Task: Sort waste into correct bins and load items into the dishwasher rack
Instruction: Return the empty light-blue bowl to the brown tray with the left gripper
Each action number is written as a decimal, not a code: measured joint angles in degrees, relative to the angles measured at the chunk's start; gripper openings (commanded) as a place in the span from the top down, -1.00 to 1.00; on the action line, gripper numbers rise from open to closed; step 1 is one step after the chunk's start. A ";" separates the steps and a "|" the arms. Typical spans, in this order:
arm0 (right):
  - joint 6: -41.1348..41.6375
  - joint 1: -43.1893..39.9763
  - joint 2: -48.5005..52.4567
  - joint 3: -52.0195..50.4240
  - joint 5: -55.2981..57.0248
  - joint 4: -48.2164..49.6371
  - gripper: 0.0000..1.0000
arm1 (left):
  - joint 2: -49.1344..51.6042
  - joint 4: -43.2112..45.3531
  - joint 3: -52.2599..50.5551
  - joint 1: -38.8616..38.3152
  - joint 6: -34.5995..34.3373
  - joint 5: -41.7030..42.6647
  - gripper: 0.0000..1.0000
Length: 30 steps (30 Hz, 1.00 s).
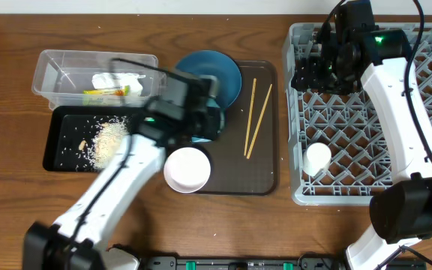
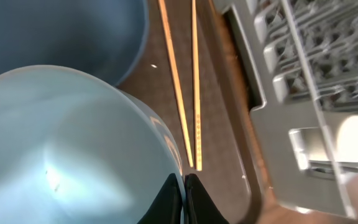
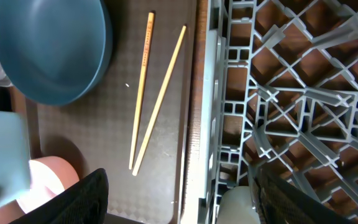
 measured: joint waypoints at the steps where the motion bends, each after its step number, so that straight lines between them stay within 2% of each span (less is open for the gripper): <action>1: -0.07 0.00 0.00 0.00 0.02 -0.02 -0.45 | 0.96 0.37 0.00 -1.42 0.00 -1.25 0.88; 6: -0.28 0.00 0.00 0.00 0.02 -0.44 -0.45 | 6.29 0.57 0.00 -7.69 0.00 -4.87 0.88; 12: -0.52 0.00 0.00 0.00 0.02 -0.46 -0.45 | 10.93 1.22 0.00 -10.73 0.02 -6.60 0.85; 15: -0.52 0.00 0.00 0.00 0.02 -0.57 -0.45 | 12.48 1.36 0.00 -10.99 0.26 -7.17 0.45; 18: -0.52 0.00 0.00 0.00 0.04 -0.59 -0.45 | 12.66 1.60 0.00 -10.99 -0.20 -7.63 0.28; 23: -0.52 0.00 0.00 0.00 0.02 -0.59 -0.45 | 12.63 2.49 0.00 -10.99 -0.42 -7.87 0.16; 30: -0.52 1.90 0.00 0.00 0.26 -0.17 -0.43 | 9.57 -0.35 0.28 -9.79 -1.33 -7.85 0.10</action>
